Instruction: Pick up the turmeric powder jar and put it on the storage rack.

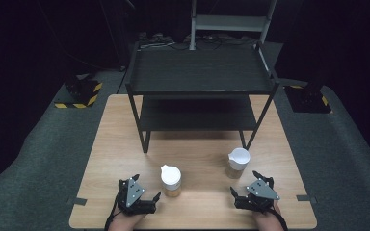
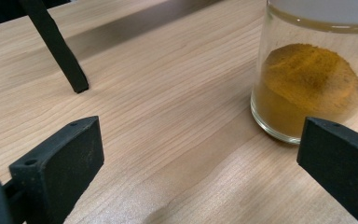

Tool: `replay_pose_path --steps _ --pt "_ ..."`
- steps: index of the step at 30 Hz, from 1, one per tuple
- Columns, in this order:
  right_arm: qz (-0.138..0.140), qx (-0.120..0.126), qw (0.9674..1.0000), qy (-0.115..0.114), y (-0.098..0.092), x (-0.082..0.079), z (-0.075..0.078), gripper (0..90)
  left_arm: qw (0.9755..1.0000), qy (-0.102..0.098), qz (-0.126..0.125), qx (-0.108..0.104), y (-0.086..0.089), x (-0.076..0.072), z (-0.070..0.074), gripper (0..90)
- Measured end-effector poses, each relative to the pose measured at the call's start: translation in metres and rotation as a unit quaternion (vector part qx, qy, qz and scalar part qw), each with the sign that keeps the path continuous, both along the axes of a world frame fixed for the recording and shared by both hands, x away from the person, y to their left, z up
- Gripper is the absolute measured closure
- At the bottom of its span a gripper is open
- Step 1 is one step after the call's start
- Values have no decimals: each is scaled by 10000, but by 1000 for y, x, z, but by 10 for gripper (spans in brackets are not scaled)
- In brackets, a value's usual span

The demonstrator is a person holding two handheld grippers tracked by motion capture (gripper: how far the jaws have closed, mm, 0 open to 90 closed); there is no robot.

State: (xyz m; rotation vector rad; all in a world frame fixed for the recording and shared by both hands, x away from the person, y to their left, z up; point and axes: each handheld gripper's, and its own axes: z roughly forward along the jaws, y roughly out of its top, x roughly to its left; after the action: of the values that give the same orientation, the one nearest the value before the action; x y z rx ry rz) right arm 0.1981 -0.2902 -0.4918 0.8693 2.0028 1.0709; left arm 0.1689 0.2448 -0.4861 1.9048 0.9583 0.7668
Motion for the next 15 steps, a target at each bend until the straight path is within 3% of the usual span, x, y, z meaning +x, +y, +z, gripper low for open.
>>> replay_pose_path --steps 9,15 --pt "60 -106 9999 2 2 1 1 3 9998 35 -37 181 -5 2 2 7" --pt "1 40 10000 -3 -2 1 0 3 9996 -28 -98 268 -7 0 2 8"
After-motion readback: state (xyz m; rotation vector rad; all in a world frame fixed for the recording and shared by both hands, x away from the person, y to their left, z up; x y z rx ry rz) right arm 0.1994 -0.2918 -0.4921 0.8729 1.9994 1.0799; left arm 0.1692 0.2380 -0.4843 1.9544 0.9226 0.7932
